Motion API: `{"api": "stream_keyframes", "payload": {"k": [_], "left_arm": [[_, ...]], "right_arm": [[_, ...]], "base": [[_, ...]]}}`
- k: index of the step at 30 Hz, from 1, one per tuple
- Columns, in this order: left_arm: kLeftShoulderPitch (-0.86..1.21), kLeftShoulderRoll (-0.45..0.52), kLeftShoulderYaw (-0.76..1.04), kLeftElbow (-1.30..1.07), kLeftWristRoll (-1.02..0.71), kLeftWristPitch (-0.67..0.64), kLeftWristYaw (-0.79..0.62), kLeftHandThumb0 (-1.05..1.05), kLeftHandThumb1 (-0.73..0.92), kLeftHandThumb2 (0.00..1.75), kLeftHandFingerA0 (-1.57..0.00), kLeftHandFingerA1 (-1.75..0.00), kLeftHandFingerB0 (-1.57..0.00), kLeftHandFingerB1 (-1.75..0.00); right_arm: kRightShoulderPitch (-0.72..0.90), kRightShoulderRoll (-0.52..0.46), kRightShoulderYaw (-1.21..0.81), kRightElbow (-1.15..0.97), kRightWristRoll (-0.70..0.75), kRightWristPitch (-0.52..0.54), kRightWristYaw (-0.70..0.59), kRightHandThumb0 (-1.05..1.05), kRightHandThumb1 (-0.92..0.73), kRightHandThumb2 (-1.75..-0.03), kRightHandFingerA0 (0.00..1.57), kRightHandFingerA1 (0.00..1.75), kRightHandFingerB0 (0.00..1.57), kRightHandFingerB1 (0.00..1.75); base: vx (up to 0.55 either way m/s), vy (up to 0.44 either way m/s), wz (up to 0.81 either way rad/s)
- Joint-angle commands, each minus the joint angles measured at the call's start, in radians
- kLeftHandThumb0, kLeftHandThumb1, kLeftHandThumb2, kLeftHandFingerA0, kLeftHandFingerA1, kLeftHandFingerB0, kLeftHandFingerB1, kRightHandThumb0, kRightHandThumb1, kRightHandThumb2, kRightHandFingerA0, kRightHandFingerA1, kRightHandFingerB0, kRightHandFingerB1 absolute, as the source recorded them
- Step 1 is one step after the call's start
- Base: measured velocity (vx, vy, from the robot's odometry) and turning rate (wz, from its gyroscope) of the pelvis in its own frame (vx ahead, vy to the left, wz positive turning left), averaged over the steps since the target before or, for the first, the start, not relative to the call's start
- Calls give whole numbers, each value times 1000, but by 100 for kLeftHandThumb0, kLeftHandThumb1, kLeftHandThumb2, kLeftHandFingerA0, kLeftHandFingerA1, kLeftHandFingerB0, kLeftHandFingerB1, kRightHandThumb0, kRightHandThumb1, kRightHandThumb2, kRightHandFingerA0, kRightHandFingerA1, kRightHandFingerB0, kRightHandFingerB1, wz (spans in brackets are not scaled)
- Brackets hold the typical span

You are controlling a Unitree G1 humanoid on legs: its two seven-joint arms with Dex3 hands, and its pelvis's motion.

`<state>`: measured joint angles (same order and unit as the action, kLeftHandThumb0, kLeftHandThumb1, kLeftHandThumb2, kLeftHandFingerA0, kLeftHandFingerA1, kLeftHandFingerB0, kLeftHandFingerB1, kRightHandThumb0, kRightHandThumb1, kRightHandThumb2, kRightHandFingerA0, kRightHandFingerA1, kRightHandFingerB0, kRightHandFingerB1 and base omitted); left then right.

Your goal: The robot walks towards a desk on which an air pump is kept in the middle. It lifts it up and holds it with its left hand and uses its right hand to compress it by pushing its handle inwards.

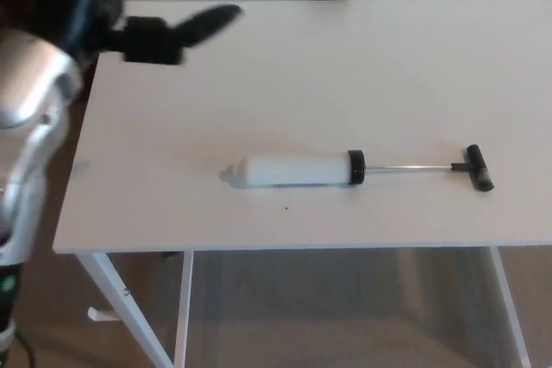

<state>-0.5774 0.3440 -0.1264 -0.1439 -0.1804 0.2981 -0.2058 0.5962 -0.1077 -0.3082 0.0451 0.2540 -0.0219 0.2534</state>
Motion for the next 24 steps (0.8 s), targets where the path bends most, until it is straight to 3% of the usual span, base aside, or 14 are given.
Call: {"api": "stream_keyframes", "payload": {"k": [1,8,9,10,11,15,16,19,20,21,24], "left_arm": [[-171,70,-635,269,718,-59,-133,-53,39,67,-22,-40,-7,-33],[-157,88,-670,288,708,-58,-116,-56,40,68,-22,-39,-8,-33],[-153,87,-678,295,707,-60,-110,-50,50,55,-26,-31,-10,-27],[-150,88,-685,300,706,-60,-105,-50,50,55,-26,-31,-10,-27],[-147,90,-702,307,713,-63,-100,-59,41,71,-18,-40,-7,-29],[-149,95,-727,313,722,-63,-96,-59,41,71,-18,-40,-7,-29],[-151,97,-735,316,717,-55,-104,-31,34,90,0,-47,0,-49],[-152,98,-740,317,714,-49,-110,-31,34,90,0,-47,0,-49],[-148,101,-747,319,710,-44,-112,-58,40,70,-16,-39,-7,-31],[-148,101,-752,321,711,-42,-111,-31,32,88,0,-47,0,-49],[-152,105,-765,326,714,-37,-107,-31,32,89,0,-47,0,-49]], "right_arm": [[44,25,7,-36,-55,-85,-42,-27,-65,-59,87,59,69,48],[43,30,14,-70,-58,-60,-50,-27,-65,-59,86,59,69,49],[43,31,14,-72,-57,-53,-51,-26,-64,-59,87,59,69,48],[42,31,14,-73,-55,-49,-50,-26,-64,-59,87,59,69,48],[42,28,14,-70,-57,-48,-47,-26,-65,-59,86,60,68,49],[45,24,15,-69,-64,-50,-46,-26,-65,-59,86,60,68,49],[40,22,15,-60,-70,-61,-46,-27,-65,-59,88,59,70,48],[36,20,15,-53,-74,-70,-46,-27,-65,-59,88,59,70,48],[31,19,15,-41,-78,-78,-48,-27,-65,-59,88,58,71,48],[35,19,16,-48,-78,-75,-47,-28,-65,-59,88,57,70,48],[43,18,17,-63,-77,-62,-48,-28,-65,-59,88,57,69,48]], "base": [[0,0,0],[0,0,0],[0,0,0],[0,0,0],[0,0,0],[0,0,0],[0,0,0],[0,0,0],[0,0,0],[0,0,0],[0,0,0]]}}
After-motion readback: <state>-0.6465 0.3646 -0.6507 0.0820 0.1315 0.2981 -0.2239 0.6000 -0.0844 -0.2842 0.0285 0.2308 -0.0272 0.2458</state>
